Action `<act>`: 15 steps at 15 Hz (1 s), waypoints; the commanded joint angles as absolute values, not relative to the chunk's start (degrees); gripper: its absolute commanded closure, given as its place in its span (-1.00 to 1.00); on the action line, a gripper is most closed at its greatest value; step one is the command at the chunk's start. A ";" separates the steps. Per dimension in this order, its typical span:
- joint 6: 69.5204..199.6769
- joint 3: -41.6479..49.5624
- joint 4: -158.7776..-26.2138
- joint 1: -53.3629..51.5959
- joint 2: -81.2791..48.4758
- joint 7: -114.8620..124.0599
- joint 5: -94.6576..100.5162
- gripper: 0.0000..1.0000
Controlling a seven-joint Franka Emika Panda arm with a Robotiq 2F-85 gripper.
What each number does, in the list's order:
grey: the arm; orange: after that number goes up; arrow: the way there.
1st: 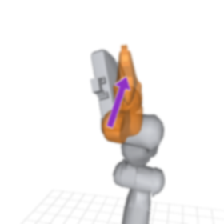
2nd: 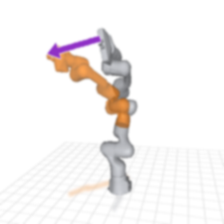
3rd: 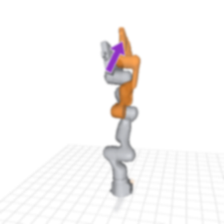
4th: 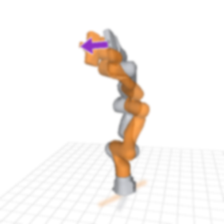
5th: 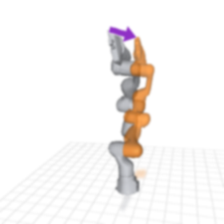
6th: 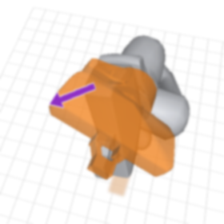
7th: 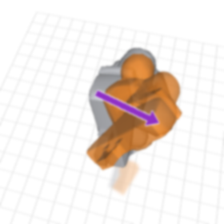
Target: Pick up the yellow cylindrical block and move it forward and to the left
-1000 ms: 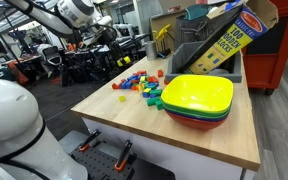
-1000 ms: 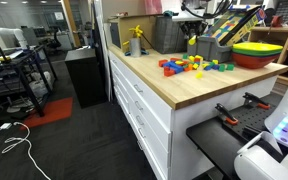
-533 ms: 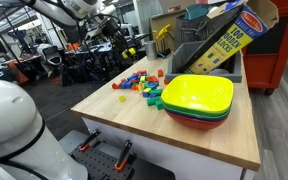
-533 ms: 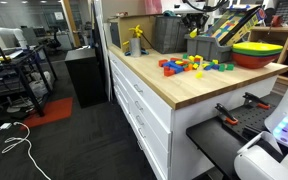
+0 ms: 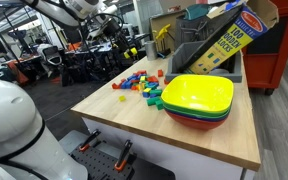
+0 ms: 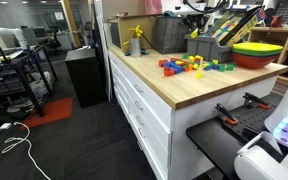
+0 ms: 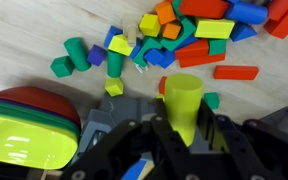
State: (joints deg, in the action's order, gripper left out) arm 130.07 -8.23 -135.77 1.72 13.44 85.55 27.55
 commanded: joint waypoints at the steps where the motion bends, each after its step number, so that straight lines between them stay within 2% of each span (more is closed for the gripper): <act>1: 130.90 -6.81 -134.17 3.19 11.16 83.96 29.97 0.83; 4: 130.11 -6.38 -135.29 2.81 11.73 84.69 29.47 0.83; 5: 130.10 -6.00 -135.18 2.97 11.26 84.58 29.53 0.33; 15: 130.10 -6.33 -135.20 2.60 11.06 84.62 29.54 0.33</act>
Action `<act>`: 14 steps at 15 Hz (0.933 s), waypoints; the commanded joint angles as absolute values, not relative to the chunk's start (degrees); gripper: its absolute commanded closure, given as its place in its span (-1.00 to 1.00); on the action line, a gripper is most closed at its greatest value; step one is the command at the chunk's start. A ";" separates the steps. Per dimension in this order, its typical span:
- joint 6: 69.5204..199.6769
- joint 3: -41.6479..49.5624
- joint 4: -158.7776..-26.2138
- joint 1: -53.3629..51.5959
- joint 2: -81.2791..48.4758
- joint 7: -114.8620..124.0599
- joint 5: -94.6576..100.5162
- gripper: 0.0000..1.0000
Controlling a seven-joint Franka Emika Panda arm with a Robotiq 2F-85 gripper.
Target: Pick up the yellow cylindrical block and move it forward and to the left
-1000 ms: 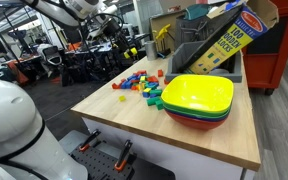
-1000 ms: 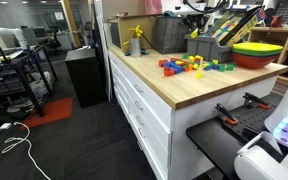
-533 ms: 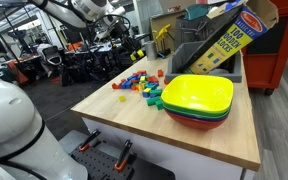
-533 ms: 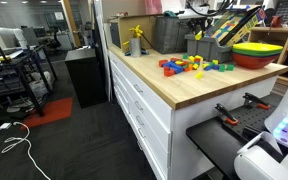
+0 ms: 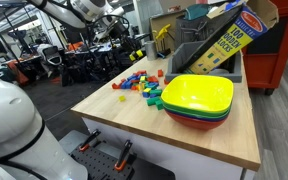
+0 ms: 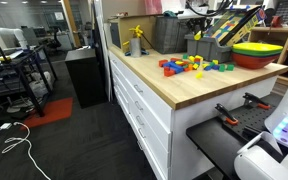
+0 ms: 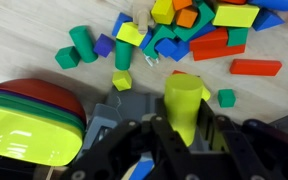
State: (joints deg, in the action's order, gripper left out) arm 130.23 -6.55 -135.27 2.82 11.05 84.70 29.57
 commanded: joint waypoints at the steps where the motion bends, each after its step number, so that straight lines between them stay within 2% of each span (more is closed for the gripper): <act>1: 130.10 -6.34 -135.20 2.59 11.06 84.62 29.54 0.33; 2: 130.10 -6.34 -135.20 2.59 11.06 84.62 29.54 0.33; 3: 130.10 -6.33 -135.20 2.59 11.06 84.62 29.54 0.83; 14: 136.70 -0.41 -132.15 4.80 6.05 78.85 25.08 0.83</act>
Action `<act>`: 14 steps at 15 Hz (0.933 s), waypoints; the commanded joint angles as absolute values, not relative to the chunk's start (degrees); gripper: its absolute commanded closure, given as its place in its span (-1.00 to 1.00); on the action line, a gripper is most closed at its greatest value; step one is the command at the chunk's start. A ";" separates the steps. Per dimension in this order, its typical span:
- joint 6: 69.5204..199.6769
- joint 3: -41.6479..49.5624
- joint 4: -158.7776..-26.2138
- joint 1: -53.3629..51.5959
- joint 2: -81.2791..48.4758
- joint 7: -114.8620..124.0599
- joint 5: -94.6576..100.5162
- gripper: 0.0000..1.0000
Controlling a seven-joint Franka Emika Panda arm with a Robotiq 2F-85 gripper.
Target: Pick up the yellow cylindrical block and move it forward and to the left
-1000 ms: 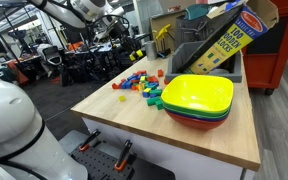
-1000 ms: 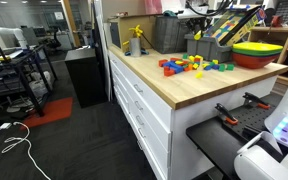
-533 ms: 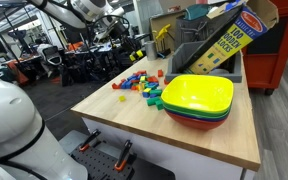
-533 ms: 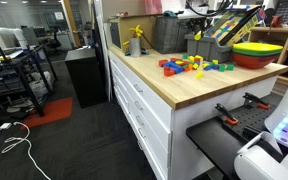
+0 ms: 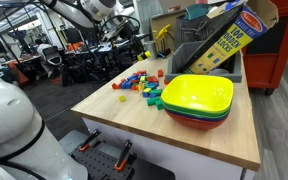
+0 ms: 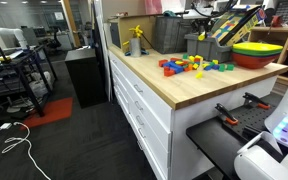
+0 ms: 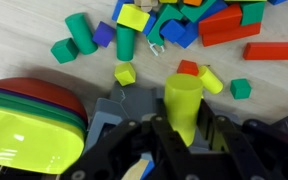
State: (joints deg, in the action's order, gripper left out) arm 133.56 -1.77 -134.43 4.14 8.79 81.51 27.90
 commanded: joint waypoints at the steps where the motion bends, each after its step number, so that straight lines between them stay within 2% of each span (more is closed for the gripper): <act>1: 137.98 0.06 -131.65 4.89 5.20 78.05 24.31 0.83; 14: 141.94 4.53 -129.28 5.05 -3.77 65.16 12.49 0.83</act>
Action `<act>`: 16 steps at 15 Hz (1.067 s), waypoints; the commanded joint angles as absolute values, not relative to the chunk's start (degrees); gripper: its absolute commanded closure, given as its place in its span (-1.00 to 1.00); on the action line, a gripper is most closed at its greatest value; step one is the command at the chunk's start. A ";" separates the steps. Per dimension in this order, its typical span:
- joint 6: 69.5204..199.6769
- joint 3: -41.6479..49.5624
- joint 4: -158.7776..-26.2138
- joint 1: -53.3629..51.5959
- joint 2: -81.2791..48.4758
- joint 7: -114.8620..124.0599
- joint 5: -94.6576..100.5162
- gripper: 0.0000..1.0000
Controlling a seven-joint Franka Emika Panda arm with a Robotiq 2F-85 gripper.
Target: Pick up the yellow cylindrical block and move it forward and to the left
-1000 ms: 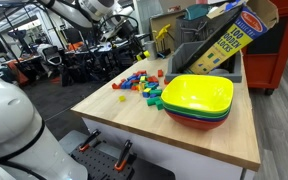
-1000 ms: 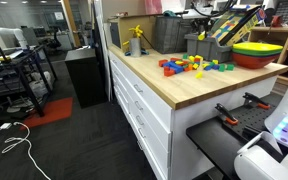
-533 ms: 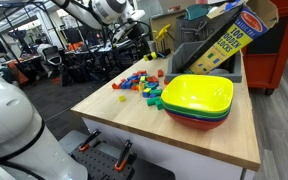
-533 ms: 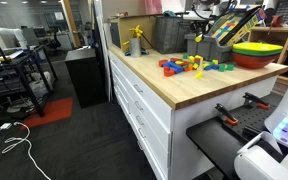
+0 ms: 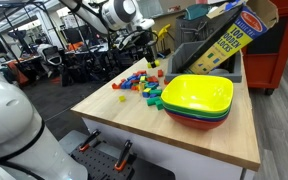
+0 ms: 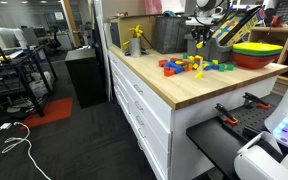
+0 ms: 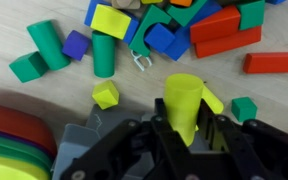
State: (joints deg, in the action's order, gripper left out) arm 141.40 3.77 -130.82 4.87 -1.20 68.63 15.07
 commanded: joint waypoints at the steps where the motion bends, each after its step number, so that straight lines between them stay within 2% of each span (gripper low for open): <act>1: 141.93 4.87 -128.88 5.11 -4.87 64.32 11.96 0.83; 16: 136.53 8.83 -116.03 4.12 -17.89 62.38 8.56 0.83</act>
